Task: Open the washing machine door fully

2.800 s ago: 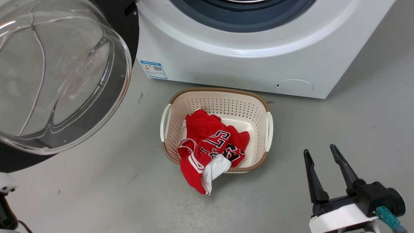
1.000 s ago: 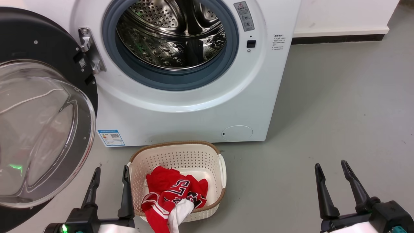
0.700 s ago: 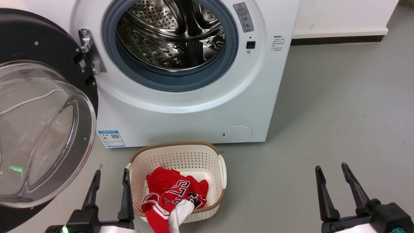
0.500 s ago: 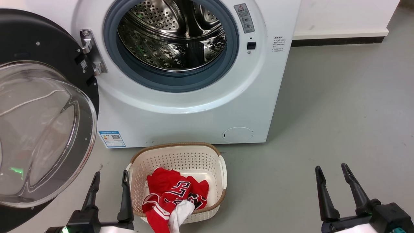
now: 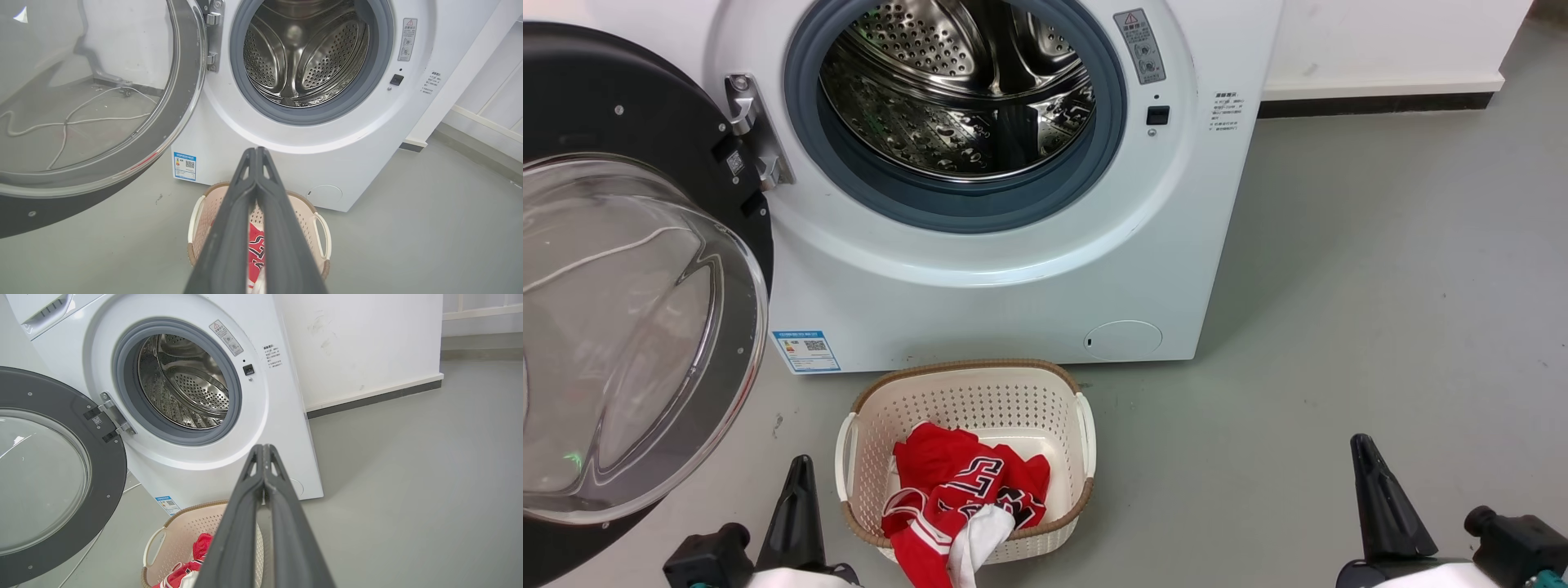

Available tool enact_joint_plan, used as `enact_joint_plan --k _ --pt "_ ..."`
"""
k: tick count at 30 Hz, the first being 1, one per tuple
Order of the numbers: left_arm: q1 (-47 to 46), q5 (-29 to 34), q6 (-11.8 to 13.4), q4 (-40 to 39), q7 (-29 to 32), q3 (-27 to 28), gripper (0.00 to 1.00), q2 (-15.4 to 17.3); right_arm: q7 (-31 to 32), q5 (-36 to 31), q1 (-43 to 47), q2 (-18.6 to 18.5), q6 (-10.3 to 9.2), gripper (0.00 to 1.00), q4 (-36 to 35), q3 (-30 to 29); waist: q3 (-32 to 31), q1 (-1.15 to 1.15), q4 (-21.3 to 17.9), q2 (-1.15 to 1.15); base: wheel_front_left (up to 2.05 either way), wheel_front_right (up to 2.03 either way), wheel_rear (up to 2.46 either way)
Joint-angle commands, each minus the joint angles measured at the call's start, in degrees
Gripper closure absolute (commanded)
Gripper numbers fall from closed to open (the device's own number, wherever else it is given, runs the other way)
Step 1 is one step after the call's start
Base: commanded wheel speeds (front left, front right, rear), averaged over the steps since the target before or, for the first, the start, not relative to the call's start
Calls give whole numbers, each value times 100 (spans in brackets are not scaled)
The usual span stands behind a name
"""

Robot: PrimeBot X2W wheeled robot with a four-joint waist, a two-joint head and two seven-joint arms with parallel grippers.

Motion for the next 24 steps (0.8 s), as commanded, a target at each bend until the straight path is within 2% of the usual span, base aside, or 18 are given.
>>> enact_joint_plan --k 1,24 --pt "-158 -223 -27 -55 42 25 100 6 30 235 -181 -45 0 100 -44 -15 0 0 0 0 0 0 0" --pt "-509 -2463 -233 224 589 167 100 8 478 2486 -569 -141 -1 100 315 -108 4 0 6 0 0 0 0"
